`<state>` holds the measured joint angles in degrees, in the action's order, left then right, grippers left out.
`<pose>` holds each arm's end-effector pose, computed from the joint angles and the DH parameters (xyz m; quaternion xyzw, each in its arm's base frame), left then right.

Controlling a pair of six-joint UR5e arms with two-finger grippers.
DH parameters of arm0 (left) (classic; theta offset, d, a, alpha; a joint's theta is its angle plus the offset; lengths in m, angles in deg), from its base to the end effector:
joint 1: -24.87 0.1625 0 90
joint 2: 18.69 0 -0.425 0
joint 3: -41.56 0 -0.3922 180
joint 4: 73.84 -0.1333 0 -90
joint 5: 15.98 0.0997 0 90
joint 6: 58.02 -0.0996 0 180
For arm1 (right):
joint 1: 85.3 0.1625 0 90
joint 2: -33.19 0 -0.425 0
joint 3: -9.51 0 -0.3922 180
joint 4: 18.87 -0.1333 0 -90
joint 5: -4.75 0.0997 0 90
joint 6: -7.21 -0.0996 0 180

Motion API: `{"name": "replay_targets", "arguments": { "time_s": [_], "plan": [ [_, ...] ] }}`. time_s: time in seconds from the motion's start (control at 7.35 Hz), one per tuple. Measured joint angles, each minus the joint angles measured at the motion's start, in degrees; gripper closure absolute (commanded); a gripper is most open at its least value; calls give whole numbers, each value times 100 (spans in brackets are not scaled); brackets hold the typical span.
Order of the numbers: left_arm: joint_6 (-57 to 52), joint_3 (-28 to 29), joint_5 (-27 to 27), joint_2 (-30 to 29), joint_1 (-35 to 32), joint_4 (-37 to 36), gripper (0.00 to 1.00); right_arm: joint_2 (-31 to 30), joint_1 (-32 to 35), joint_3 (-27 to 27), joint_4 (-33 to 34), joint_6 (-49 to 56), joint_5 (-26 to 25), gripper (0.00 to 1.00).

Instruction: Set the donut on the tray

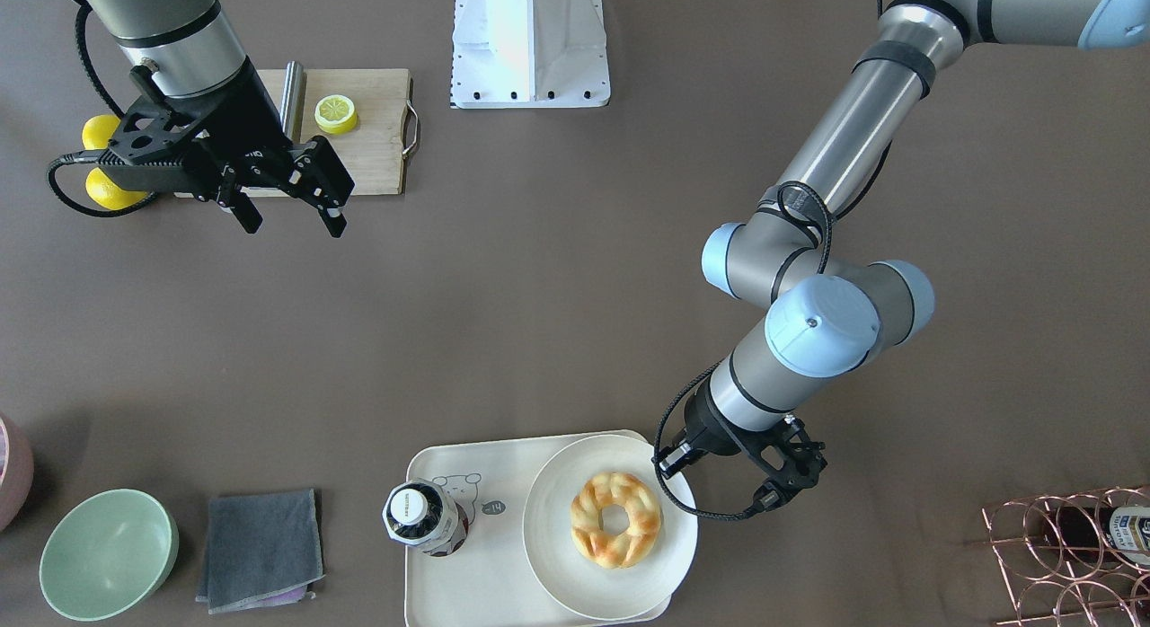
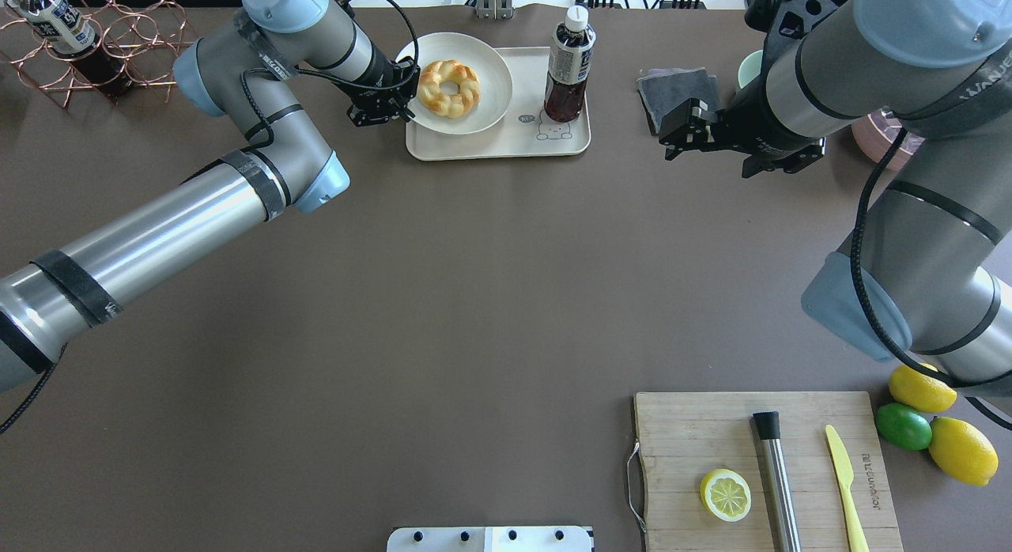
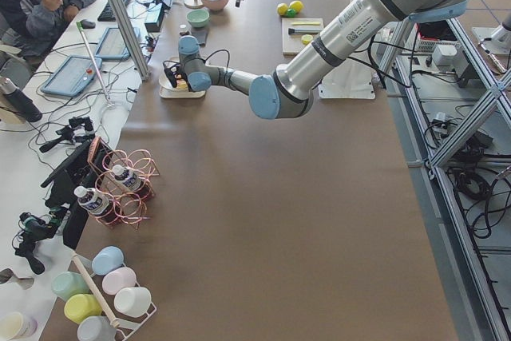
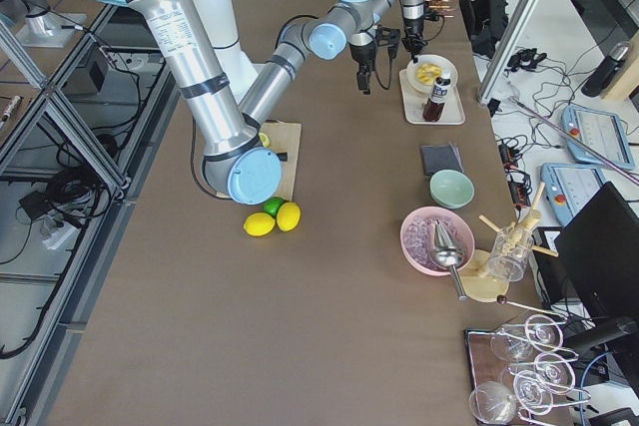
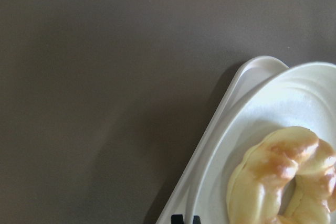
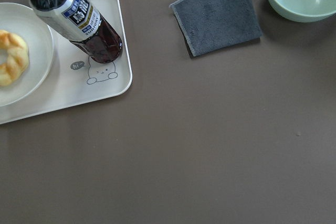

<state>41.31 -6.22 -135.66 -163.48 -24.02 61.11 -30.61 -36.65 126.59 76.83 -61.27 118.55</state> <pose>0.4999 -0.7006 0.2846 -0.0539 0.5136 -0.3046 0.8003 -0.2979 -0.4794 0.2173 0.0725 -0.4314 0.1291 0.8899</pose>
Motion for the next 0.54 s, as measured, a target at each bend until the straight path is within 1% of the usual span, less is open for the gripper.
{"name": "replay_targets", "arguments": {
  "time_s": [0.41, 0.54],
  "plan": [
    [452, 248, 297, -113, 154, 397, 100, -392, 121, 59, -40, 458, 2, 0],
    [485, 310, 348, -117, 177, 486, 97, -431, 131, 77, -42, 484, 6, 0]
  ]
}}
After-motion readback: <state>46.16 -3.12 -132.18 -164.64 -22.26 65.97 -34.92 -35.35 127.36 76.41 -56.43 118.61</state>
